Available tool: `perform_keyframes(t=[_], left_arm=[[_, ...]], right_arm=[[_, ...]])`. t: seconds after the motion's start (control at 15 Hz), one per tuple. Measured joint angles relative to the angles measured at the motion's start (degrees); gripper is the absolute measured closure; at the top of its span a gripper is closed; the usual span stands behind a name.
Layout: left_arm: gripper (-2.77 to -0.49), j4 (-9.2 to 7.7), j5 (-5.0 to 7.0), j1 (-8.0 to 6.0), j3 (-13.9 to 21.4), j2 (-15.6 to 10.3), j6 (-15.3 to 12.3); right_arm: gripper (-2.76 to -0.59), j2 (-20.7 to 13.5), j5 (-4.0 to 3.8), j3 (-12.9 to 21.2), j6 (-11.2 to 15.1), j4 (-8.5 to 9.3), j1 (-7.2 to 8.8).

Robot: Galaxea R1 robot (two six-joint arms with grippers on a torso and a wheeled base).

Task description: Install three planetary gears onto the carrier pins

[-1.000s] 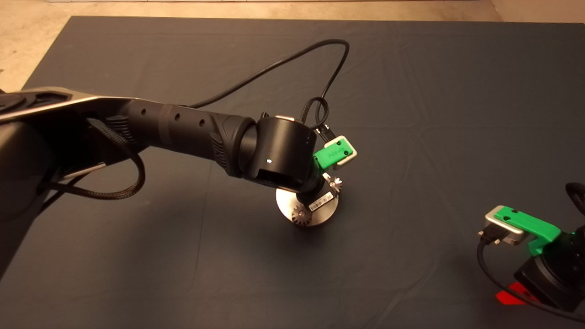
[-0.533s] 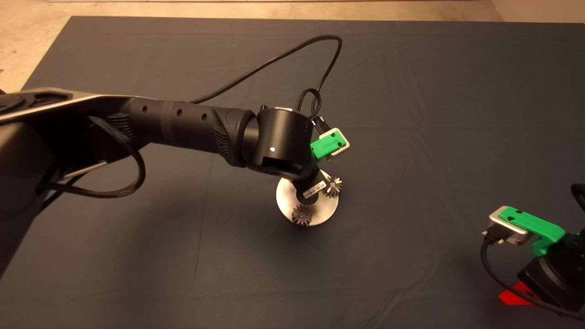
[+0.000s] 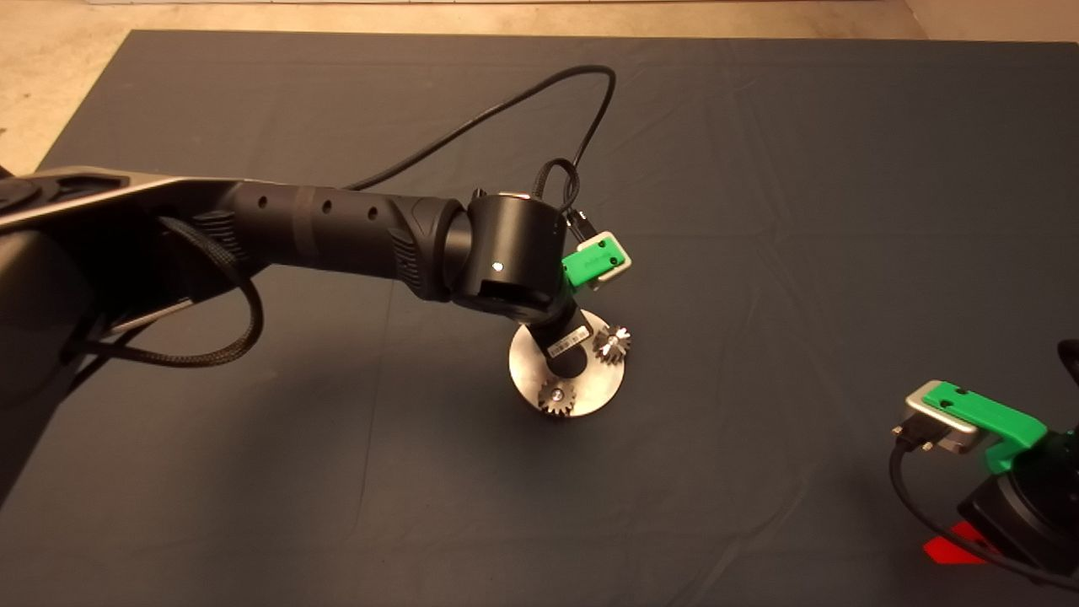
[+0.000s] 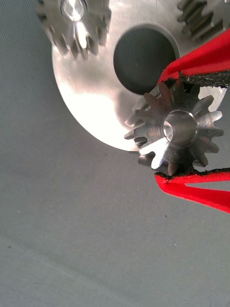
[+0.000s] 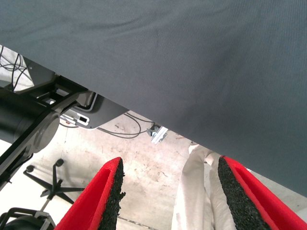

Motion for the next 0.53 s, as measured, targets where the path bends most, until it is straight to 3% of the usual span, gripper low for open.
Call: perform_keyframes(t=[0.53], left_arm=[[-0.68,0.04,0.0,0.8,0.02,-2.04,1.5]], right_arm=[[-1.44,-0.15,0.0,0.04,0.0,0.0,0.0]])
